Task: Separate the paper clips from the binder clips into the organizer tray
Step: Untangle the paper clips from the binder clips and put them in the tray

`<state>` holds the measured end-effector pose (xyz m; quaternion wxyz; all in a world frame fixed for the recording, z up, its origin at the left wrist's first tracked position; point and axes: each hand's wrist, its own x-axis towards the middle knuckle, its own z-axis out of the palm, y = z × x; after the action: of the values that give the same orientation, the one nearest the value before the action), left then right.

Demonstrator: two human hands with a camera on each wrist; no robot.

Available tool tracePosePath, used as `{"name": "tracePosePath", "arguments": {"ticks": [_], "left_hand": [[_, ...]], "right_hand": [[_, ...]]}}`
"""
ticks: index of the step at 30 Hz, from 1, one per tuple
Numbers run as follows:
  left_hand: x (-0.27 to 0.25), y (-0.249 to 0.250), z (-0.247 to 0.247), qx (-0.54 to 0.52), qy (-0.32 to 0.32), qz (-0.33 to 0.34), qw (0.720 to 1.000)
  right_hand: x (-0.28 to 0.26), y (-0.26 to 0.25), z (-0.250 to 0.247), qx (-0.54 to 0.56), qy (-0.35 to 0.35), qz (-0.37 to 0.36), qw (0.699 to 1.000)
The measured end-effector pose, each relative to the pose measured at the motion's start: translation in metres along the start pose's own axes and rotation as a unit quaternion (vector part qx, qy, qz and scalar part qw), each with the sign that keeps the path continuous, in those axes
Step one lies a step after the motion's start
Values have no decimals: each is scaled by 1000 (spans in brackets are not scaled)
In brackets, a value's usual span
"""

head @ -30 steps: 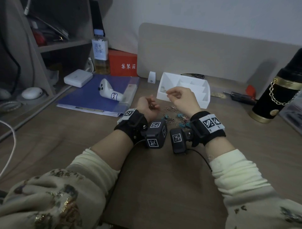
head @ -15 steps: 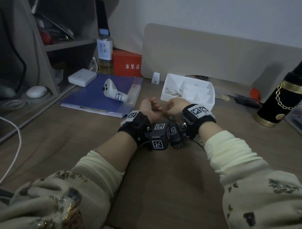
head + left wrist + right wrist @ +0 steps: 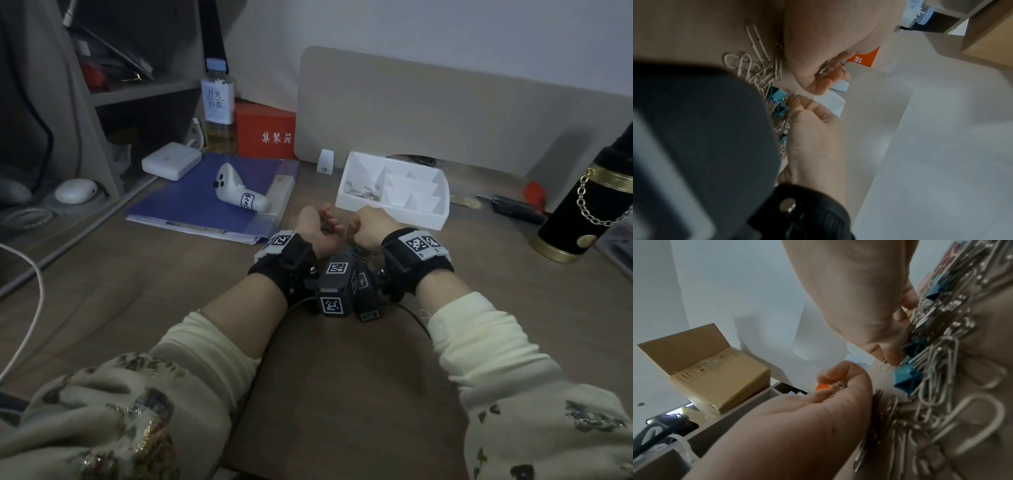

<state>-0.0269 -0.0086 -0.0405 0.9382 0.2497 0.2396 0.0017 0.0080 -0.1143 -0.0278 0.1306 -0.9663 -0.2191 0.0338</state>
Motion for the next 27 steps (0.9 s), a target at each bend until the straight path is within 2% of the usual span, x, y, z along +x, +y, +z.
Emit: {"name": "tracePosePath", "arguments": {"ticks": [7, 10, 14, 17, 20, 22, 25, 27], "left_hand": [[0, -2, 0, 7, 11, 8, 1000], [0, -2, 1, -9, 14, 13, 1000], [-2, -2, 2, -29, 9, -2, 1000], [-8, -3, 5, -37, -7, -25, 999], [-10, -3, 6, -36, -33, -51, 997], [-10, -2, 6, -32, -51, -71, 996], [-10, -2, 6, -87, -45, -76, 992], [-9, 1, 5, -75, -30, -50, 995]], "right_hand": [[-7, 8, 6, 96, 53, 3, 994], [-7, 8, 1, 130, 98, 0, 987], [-7, 12, -11, 184, 171, 0, 968], [-13, 6, -21, 234, 227, -35, 945], [-18, -7, -22, 270, 162, -94, 945], [-18, -11, -19, 264, 121, -103, 951], [-16, -5, -19, 256, 166, -85, 949], [-13, 3, -19, 226, 194, -61, 953]]}}
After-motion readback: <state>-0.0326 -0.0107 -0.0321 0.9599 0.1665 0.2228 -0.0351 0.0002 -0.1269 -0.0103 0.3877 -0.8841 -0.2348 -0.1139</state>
